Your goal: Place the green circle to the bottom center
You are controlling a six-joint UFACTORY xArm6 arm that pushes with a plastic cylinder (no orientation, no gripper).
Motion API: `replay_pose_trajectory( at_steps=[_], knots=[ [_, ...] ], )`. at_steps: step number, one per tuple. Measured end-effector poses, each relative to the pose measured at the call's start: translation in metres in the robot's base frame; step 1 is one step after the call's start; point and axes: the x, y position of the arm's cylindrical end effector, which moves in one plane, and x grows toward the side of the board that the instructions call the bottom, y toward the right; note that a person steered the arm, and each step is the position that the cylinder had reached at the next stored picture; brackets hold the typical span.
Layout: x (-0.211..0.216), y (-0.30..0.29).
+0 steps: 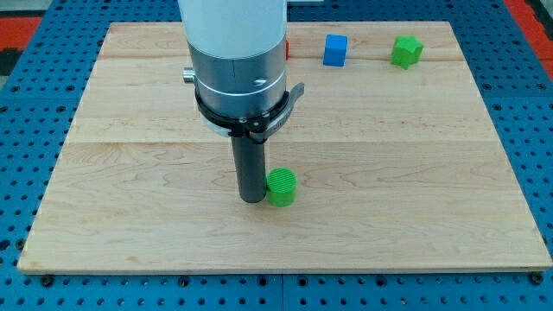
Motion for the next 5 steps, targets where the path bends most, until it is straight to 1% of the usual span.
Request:
replay_pose_trajectory(
  at_steps=[2,5],
  knots=[
    [-0.038,0.001],
    [-0.045,0.018]
  ],
)
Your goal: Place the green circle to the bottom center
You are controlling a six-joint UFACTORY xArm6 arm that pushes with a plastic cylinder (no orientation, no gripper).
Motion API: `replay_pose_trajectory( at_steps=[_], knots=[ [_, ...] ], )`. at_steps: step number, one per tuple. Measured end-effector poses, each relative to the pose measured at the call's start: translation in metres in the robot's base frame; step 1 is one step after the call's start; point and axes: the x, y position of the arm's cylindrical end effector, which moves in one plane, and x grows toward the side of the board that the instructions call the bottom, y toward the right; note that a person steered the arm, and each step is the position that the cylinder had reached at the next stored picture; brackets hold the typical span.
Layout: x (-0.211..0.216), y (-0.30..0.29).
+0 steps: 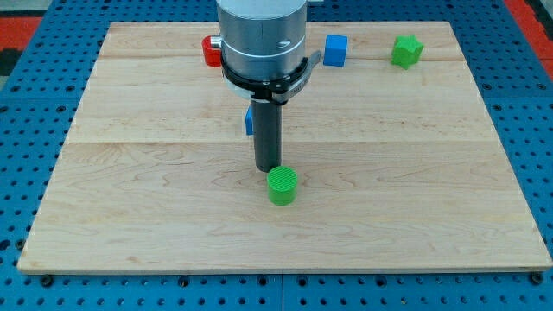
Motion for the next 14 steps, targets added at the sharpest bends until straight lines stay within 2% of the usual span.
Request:
replay_pose_trajectory(
  at_steps=[2,6,14],
  knots=[
    [0.000,0.020],
    [-0.002,0.011],
    [0.033,0.009]
  ],
)
